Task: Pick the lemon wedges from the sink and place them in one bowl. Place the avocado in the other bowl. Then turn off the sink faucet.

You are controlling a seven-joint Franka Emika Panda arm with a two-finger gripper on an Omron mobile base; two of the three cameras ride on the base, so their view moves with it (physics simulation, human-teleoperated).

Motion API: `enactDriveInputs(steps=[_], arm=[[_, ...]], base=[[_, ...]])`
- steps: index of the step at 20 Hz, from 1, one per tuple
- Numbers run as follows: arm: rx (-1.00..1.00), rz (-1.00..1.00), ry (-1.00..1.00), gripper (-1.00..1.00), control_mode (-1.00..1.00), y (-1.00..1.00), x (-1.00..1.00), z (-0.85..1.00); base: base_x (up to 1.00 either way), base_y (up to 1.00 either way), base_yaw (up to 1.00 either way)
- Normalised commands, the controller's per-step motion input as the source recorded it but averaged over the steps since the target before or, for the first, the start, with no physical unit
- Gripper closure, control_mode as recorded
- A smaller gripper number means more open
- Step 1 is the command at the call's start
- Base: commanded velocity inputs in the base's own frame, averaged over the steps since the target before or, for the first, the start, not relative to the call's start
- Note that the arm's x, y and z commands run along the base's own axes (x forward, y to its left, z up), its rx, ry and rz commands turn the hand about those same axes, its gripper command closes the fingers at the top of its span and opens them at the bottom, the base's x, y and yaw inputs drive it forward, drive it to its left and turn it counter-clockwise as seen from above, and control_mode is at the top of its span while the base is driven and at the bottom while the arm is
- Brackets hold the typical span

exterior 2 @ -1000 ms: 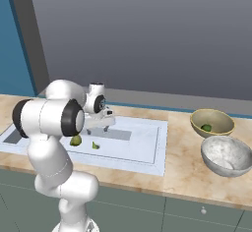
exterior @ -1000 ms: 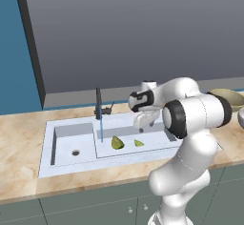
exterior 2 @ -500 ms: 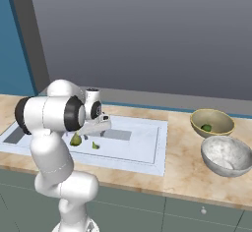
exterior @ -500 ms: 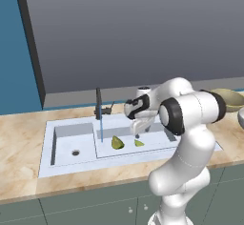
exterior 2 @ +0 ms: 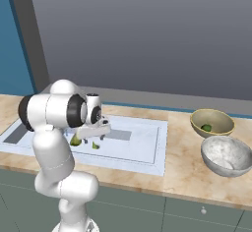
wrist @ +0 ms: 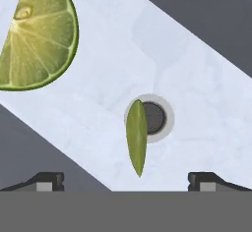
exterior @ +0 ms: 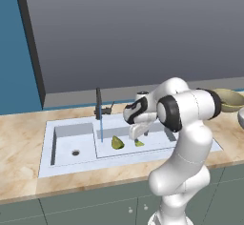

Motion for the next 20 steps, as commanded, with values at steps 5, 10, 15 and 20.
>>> enactDriveInputs(steps=[5,10,15,20], arm=[[0.00,0.00,0.00,-1.00,-1.00,0.00,0.05,-0.23],[0.00,0.00,0.00,-1.00,-1.00,0.01,0.08,-0.18],[0.00,0.00,0.00,-1.00,-1.00,0.00,0.10,-0.16],[0.00,0.00,0.00,-1.00,-1.00,0.00,0.12,-0.14]], base=[[0.00,0.00,0.00],[0.00,0.00,0.00],[0.00,0.00,0.00],[0.00,0.00,0.00]])
